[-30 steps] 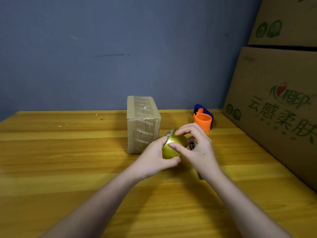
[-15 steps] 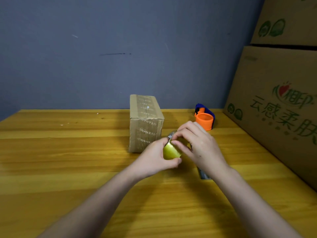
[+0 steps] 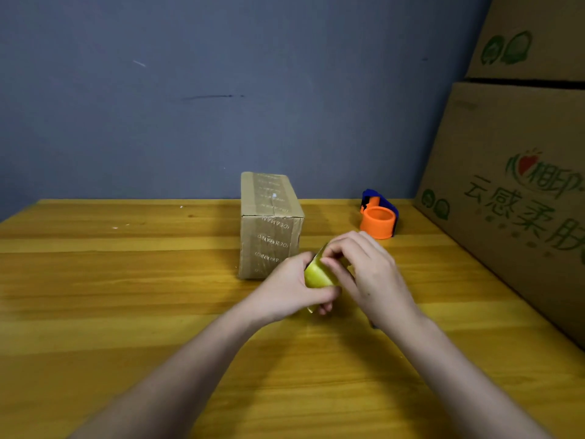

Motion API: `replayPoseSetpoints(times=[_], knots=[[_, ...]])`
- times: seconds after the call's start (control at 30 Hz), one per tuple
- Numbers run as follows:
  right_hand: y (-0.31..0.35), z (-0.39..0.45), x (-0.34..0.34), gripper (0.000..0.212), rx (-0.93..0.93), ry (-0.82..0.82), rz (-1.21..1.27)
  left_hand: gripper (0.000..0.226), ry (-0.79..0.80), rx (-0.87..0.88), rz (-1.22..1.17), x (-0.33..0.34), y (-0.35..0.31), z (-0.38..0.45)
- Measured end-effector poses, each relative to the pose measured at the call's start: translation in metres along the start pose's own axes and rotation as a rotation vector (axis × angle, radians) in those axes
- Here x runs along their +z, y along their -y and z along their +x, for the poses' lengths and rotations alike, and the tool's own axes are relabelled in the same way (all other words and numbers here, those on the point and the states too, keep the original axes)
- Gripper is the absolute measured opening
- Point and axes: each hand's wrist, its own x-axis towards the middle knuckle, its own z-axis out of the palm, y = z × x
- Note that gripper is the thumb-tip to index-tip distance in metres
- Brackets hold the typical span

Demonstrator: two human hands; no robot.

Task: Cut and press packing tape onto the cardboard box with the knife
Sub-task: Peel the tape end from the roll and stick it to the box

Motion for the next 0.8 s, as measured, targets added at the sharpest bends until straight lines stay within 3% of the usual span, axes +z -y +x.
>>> replayPoseSetpoints(times=[0.17, 0.33, 0.57, 0.7, 0.8], knots=[[-0.007, 0.003, -0.005, 0.015, 0.068, 0.053, 0.029, 0.061, 0.023, -0.041, -0.024, -0.001, -0.002, -0.002], [-0.007, 0.003, -0.01, 0.01, 0.15, 0.063, 0.122, 0.003, 0.076, -0.038, -0.105, -0.002, 0.001, 0.0], [-0.01, -0.003, -0.004, 0.016, 0.186, 0.026, 0.06, 0.008, 0.045, -0.01, -0.206, 0.0, -0.001, -0.002], [-0.007, -0.008, 0.001, 0.008, 0.084, -0.065, -0.003, 0.009, -0.011, -0.026, -0.227, 0.003, -0.001, 0.0], [-0.006, -0.01, 0.001, 0.015, 0.018, -0.051, -0.067, 0.009, -0.016, -0.047, -0.233, 0.005, 0.0, 0.001]])
